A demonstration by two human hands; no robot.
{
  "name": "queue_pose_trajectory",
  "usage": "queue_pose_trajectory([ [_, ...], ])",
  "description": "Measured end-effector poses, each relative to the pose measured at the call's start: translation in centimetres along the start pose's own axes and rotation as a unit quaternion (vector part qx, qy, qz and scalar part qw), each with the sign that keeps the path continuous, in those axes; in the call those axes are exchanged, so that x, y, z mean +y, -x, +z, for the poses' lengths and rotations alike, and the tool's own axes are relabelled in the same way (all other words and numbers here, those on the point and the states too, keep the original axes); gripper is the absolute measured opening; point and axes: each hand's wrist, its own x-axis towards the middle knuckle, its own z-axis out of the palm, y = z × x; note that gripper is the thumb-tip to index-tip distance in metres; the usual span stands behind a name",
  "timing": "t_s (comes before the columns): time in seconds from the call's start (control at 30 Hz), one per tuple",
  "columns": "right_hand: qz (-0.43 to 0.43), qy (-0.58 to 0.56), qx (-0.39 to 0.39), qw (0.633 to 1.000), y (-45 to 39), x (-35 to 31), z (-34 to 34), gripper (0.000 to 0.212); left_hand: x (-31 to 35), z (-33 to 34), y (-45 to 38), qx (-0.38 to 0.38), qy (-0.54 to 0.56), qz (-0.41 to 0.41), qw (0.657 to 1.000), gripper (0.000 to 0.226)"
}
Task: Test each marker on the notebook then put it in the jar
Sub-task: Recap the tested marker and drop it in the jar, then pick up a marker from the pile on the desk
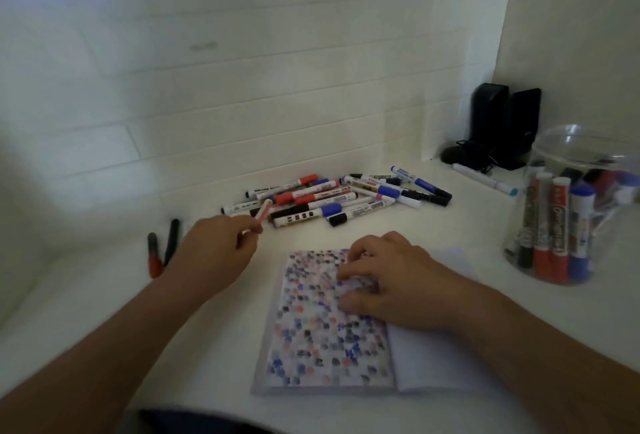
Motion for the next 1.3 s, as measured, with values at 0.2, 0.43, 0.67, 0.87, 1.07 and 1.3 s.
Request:
queue_pose_trajectory([
  [0.2,-0.002,0.097,-0.005,0.995,-0.4,-1.7,0.9,0.079,-3.1,-0.2,1.8,-0.035,-0.109,-0.042,0.993,0.032],
  [0.43,0.012,0.070,0.006,0.997,-0.8,-1.7,1.4,0.081,-3.5,0.4,2.1,-0.020,-0.229,-0.071,0.971,0.040],
  [0.67,0.011,0.052,0.014,0.999,-0.9,-1.4,1.4,0.080,-3.5,0.7,-0.5,-0.056,-0.248,-0.121,0.960,0.034],
  [0.87,0.002,-0.013,0.021,1.000,-1.1,-0.5,0.7,0.058,3.1,2.5,-3.0,0.018,-0.054,0.068,0.996,0.024],
  [1.07,-0.028,-0.031,0.046,0.998,-1.4,0.8,1.2,0.047,10.9,6.3,-6.7,-0.046,-0.008,0.104,0.994,0.038],
  [1.3,0.021,-0.254,0.235,0.938,-1.2,1.8,1.0,0.010,12.0,9.8,-8.9,-0.062,-0.055,0.023,0.996,0.033],
])
